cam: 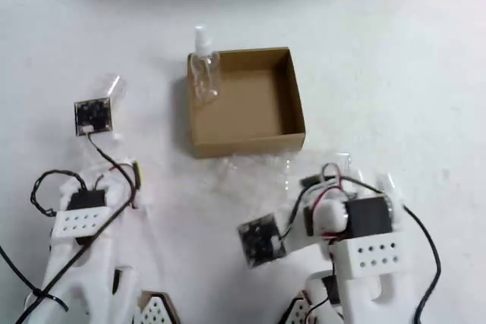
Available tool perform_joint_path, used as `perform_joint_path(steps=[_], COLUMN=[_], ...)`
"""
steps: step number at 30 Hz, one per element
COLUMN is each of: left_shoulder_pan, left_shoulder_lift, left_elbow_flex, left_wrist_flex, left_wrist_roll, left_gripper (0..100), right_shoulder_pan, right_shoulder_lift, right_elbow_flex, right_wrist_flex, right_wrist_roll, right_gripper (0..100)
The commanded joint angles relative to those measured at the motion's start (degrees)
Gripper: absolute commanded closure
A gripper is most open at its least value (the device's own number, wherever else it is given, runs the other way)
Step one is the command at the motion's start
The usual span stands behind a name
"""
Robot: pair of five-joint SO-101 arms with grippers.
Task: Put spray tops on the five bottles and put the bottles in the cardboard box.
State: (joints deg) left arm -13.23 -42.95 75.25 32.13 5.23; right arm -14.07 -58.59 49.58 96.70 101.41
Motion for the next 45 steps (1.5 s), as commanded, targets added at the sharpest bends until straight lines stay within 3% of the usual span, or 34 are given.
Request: perform_joint_path(steps=[1, 6, 16, 25, 27, 32, 40, 45], left_shoulder_pan=[-0.8, -0.7, -0.7, -0.9, -1.0, -1.0, -1.1, -1.1], left_shoulder_lift=[-2.0, -2.0, -2.0, -2.0, -2.0, -2.0, -2.0, -2.0], left_elbow_flex=[-0.4, -0.4, -0.4, -0.3, -0.3, -0.3, -0.3, -0.4], left_wrist_flex=[-1.8, -1.8, -1.8, -3.0, -3.0, -3.0, -3.0, -3.0], left_wrist_roll=[0.4, 0.4, 0.4, 0.4, 0.6, 0.7, 0.8, 0.9], left_gripper=[95, 95, 95, 95, 95, 95, 95, 95], right_shoulder_pan=[-7.6, -15.9, -16.2, -16.7, -16.7, -17.6, -25.0, -29.8], right_shoulder_lift=[2.1, 7.6, 18.1, 22.3, 22.6, 21.7, 21.9, 22.1], right_elbow_flex=[1.6, 5.6, 12.7, 12.6, 12.5, 6.4, -7.9, -8.1], right_wrist_flex=[1.4, 0.0, -19.0, -26.9, -29.0, -28.4, -24.1, -33.6], right_wrist_roll=[0.6, -0.4, -7.3, -15.3, -18.9, -35.9, -77.4, -97.3], right_gripper=[69.1, 69.3, 70.5, 98.2, 97.8, 98.3, 97.8, 97.7])
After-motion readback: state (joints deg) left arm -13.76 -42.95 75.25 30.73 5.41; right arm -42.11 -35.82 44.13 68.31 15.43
